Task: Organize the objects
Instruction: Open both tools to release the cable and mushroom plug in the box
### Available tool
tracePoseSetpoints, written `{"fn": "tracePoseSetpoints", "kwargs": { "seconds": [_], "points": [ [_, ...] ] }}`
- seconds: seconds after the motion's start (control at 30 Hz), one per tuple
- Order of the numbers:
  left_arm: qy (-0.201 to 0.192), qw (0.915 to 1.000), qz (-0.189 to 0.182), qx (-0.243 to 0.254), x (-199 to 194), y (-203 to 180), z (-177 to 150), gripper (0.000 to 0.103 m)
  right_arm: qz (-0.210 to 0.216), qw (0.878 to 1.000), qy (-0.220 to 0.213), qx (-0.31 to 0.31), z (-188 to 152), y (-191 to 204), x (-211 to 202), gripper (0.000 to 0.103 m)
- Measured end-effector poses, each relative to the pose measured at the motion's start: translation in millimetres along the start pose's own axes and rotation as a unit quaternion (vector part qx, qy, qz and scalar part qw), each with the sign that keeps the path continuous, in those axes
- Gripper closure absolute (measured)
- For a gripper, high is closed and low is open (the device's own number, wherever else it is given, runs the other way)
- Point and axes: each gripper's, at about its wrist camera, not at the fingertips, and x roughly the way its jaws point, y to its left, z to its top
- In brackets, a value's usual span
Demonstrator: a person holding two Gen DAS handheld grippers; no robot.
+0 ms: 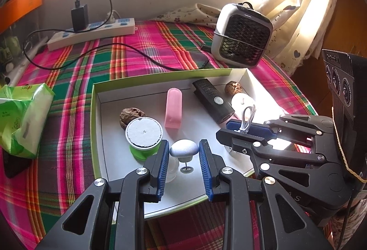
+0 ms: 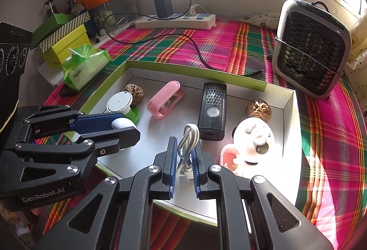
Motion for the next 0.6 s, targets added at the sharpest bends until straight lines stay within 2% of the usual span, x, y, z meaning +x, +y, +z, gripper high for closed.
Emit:
{"fn": "tracePoseSetpoints", "kwargs": {
  "seconds": [0.17, 0.6],
  "points": [
    [0.000, 1.0000, -0.001, 0.000, 0.2, -0.1, -0.3, 0.076, -0.001, 1.000, -0.004, -0.004, 0.4, 0.3, -3.0, 0.070],
    [0.001, 1.0000, -0.002, 0.001, 0.3, -0.7, -0.5, 0.075, -0.041, 0.999, -0.016, -0.016, -2.3, 1.6, -10.7, 0.056]
  ]
}}
